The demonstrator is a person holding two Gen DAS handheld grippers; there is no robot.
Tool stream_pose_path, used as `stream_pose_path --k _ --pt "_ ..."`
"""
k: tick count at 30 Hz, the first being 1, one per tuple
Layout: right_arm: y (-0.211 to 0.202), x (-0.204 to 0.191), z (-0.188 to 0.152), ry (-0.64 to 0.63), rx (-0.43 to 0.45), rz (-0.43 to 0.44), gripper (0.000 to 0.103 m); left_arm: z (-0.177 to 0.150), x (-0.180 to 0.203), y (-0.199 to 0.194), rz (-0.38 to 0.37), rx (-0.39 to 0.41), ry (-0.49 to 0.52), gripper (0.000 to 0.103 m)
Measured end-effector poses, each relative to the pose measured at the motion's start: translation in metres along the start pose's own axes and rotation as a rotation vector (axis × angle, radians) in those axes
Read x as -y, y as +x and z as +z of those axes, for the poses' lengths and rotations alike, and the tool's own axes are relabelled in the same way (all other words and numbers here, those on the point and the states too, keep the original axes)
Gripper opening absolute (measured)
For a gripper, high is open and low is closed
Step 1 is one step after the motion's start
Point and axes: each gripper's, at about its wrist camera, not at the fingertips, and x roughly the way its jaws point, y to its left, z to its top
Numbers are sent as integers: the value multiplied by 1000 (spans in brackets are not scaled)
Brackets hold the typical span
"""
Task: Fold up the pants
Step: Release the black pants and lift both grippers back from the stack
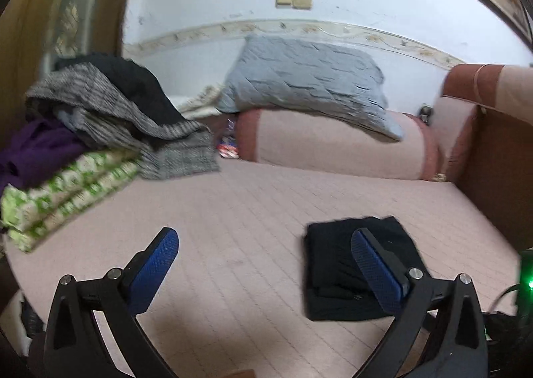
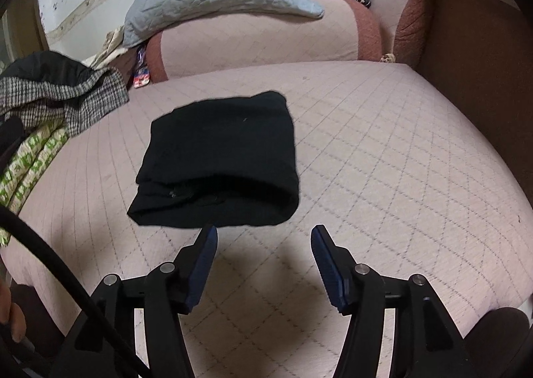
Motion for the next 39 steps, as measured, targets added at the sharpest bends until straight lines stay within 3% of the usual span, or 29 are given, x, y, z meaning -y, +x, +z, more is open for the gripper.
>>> stream_pose_path --k 5,11,18,25,39 --pt "10 -14 -3 -38 -33 -18 63 -11 -10 16 -14 -60 -18 103" --pt "17 -29 -3 -79 -57 -27 64 -28 -26 41 -50 -191 -73 103" --pt "26 -47 22 -109 -60 -34 66 -36 -38 58 -51 -272 -113 103" --pt "25 -51 23 -111 -39 -51 70 -43 -42 68 -32 -321 -108 103" --pt "32 -38 14 -73 -61 -78 74 -52 -28 74 -70 -369 -70 103"
